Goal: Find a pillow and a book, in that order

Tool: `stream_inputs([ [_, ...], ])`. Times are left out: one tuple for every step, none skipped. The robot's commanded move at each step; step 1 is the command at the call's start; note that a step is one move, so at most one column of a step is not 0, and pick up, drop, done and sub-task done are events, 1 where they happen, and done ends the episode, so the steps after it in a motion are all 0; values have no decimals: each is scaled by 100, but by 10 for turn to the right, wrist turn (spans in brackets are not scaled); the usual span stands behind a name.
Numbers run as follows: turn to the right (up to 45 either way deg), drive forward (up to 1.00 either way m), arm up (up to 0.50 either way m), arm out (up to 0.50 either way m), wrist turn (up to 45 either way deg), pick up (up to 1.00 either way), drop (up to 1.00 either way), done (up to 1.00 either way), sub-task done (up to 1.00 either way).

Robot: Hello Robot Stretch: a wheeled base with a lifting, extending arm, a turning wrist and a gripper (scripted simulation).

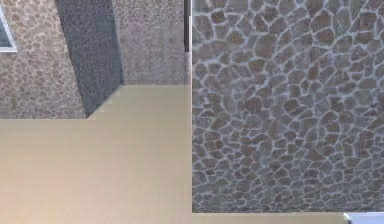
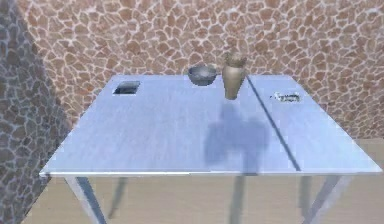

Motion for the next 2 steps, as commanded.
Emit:
stream_inputs([
  [450,0,0,0,0,0,0,0,0],
  [270,0,0,0,0,0,0,0,0],
])
